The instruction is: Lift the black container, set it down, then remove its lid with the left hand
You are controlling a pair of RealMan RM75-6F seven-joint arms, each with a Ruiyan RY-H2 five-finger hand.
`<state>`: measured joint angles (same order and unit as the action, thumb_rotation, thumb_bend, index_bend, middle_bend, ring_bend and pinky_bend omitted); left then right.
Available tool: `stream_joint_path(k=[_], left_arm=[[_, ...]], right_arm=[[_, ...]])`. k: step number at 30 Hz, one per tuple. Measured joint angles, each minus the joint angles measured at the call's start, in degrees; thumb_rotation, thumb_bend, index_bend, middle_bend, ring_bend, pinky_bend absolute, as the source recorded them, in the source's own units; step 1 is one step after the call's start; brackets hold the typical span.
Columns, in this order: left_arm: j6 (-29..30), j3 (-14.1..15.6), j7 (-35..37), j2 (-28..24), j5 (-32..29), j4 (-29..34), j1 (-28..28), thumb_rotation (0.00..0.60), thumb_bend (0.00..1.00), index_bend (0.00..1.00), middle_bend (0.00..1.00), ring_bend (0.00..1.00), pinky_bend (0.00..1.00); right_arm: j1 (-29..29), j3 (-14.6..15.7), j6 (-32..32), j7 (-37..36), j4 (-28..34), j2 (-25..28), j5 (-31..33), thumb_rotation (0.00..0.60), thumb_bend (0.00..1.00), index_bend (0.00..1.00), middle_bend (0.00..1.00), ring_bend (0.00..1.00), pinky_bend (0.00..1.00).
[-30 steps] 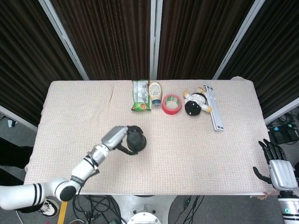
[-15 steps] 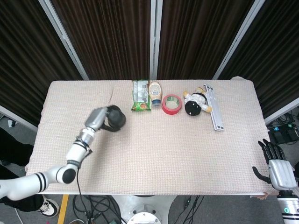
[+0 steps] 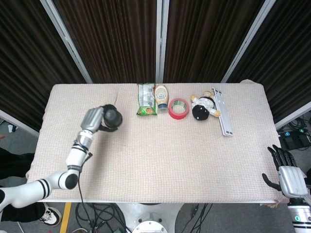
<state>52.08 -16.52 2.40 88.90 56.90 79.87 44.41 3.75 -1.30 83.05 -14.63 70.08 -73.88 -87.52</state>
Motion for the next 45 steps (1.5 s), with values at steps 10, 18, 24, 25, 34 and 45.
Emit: stream_joint_path(k=[10, 18, 24, 25, 34, 45], left_arm=[[-1.9, 5.3, 7.3, -4.2, 19.1, 20.3, -1.8, 0.6, 0.17, 0.3, 0.46, 0.35, 0.4], [0.0, 0.9, 4.6, -2.4, 8.5, 4.4, -1.0, 0.6, 0.17, 0.3, 0.46, 0.35, 0.4], [2.7, -2.0, 1.3, 0.4, 0.4, -7.9, -0.8, 0.6, 0.17, 0.3, 0.46, 0.35, 0.4], [3.2, -1.8, 1.1, 0.6, 0.6, -8.2, -1.0, 0.6, 0.17, 0.3, 0.46, 0.35, 0.4], [8.5, 5.5, 2.7, 3.8, 11.1, -1.9, -5.1, 0.6, 0.17, 0.3, 0.46, 0.35, 0.4], [7.7, 8.5, 3.6, 11.3, 13.7, -5.2, -6.5, 0.6, 0.17, 0.3, 0.46, 0.35, 0.4]], right_arm=[[-0.1, -0.2, 0.1, -1.1, -0.6, 0.1, 0.3, 0.6, 0.21, 0.0, 0.0, 0.0, 0.04], [-0.1, -0.2, 0.5, -0.7, -0.3, 0.2, 0.0, 0.6, 0.21, 0.0, 0.0, 0.0, 0.04], [-0.1, 0.0, 0.1, -0.4, -0.2, 0.1, 0.0, 0.6, 0.21, 0.0, 0.0, 0.0, 0.04], [0.0, 0.0, 0.1, -0.4, -0.3, 0.0, -0.1, 0.6, 0.21, 0.0, 0.0, 0.0, 0.04], [-0.3, 0.1, 2.0, 0.5, 1.1, 0.6, -1.2, 0.6, 0.21, 0.0, 0.0, 0.0, 0.04], [-0.5, 0.2, 2.6, 1.2, 2.0, 1.0, -1.7, 0.6, 0.21, 0.0, 0.0, 0.0, 0.04]])
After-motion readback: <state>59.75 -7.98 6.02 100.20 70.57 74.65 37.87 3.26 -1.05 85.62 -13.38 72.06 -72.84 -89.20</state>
